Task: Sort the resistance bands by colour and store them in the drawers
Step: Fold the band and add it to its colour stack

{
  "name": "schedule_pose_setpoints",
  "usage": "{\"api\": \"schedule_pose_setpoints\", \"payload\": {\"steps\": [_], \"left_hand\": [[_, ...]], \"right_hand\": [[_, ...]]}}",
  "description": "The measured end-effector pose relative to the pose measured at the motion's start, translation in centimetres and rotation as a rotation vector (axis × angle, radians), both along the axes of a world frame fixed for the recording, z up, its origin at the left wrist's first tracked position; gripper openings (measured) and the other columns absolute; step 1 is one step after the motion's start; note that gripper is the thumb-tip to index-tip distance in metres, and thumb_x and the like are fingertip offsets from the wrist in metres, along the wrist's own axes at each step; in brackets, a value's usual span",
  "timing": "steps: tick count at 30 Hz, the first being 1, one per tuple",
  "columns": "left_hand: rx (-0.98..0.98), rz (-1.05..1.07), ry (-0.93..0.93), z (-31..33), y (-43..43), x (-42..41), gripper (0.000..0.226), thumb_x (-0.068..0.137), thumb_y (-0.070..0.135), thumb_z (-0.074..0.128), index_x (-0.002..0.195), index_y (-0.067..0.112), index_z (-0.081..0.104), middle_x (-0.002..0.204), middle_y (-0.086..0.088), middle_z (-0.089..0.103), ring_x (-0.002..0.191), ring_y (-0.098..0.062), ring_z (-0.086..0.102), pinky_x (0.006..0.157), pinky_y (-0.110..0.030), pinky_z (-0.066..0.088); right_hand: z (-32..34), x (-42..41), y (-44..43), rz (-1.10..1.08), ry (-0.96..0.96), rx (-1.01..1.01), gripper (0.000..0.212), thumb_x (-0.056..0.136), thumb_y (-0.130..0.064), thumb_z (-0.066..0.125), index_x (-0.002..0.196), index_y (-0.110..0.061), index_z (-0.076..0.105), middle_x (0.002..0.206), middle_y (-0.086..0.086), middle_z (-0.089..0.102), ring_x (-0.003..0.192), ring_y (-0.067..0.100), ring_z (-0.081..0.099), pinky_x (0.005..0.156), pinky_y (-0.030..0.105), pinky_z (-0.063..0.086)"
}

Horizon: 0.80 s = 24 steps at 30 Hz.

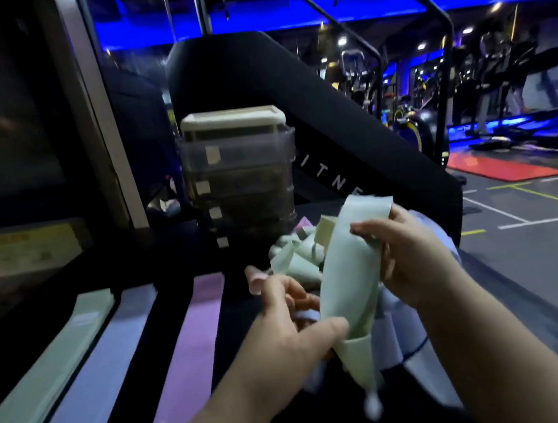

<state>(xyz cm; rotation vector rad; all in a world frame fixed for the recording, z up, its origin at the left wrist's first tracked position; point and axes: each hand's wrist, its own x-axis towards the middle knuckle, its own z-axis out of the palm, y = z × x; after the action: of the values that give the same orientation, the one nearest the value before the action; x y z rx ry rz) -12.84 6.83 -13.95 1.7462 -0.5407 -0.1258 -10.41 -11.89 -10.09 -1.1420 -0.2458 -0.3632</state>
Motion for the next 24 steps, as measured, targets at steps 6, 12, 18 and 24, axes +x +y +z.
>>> {"api": "schedule_pose_setpoints", "payload": {"steps": [6,12,18,24], "left_hand": [[0.152,0.102,0.034,-0.4,0.0,-0.2,0.023,0.066,0.034,0.063,0.087,0.025,0.067,0.084,0.003,0.074,0.079,-0.016,0.069,0.083,-0.041,0.056],[0.190,0.151,0.035,-0.7,0.2,0.1,0.010,0.092,0.026,0.059,0.094,0.020,0.067,0.085,-0.004,0.072,0.064,-0.014,0.067,0.062,-0.032,0.056],[-0.153,0.011,0.237,-0.5,0.1,0.2,0.021,0.104,0.016,0.043,0.110,0.018,0.063,0.092,-0.007,0.072,0.079,-0.015,0.066,0.068,-0.033,0.056],[-0.328,0.029,0.324,0.0,0.4,0.2,0.026,0.099,0.019,0.052,0.124,0.013,0.053,0.139,-0.009,0.053,0.100,-0.014,0.066,0.066,-0.025,0.054]], "right_hand": [[-0.8,0.3,0.6,-0.049,0.086,0.002,0.036,0.073,0.000,0.067,0.105,-0.002,0.053,0.072,0.010,0.060,0.064,0.019,0.060,0.057,0.029,0.049],[-0.9,0.6,0.3,-0.033,0.053,0.047,0.056,0.068,-0.009,0.069,0.118,-0.004,0.046,0.075,0.009,0.060,0.070,0.021,0.056,0.063,0.030,0.043],[-1.2,0.8,0.2,-0.017,0.041,0.078,0.034,0.088,0.005,0.058,0.117,-0.005,0.044,0.067,0.004,0.060,0.055,0.011,0.059,0.046,0.022,0.048],[-1.0,0.7,0.0,-0.075,0.087,0.103,0.018,0.090,0.008,0.054,0.092,-0.009,0.049,0.062,0.004,0.060,0.053,0.012,0.058,0.043,0.018,0.043]]}}
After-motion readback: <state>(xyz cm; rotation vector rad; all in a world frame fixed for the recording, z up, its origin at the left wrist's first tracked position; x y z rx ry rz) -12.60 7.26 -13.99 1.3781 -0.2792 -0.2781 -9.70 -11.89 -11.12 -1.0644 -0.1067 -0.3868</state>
